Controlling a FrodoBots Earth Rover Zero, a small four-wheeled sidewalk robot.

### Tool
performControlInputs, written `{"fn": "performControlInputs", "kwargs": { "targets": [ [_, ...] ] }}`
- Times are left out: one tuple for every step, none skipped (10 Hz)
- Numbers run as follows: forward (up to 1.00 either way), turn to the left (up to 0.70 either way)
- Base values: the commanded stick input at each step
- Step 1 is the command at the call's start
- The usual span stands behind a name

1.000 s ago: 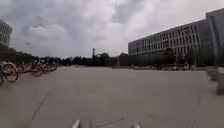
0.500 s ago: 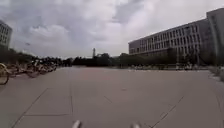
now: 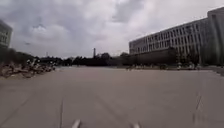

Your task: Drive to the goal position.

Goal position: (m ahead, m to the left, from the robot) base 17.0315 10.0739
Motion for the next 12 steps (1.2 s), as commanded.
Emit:
{"fn": "performControlInputs", "kwargs": {
  "targets": [
    [0.85, 0.0],
    [0.85, 0.0],
    [0.85, 0.0],
    [0.85, 0.0],
    [0.85, 0.0],
    [0.85, 0.0],
    [0.85, 0.0],
    [0.85, 0.0],
    [0.85, 0.0],
    [0.85, 0.0],
    [0.85, 0.0],
    [0.85, 0.0]
  ]
}}
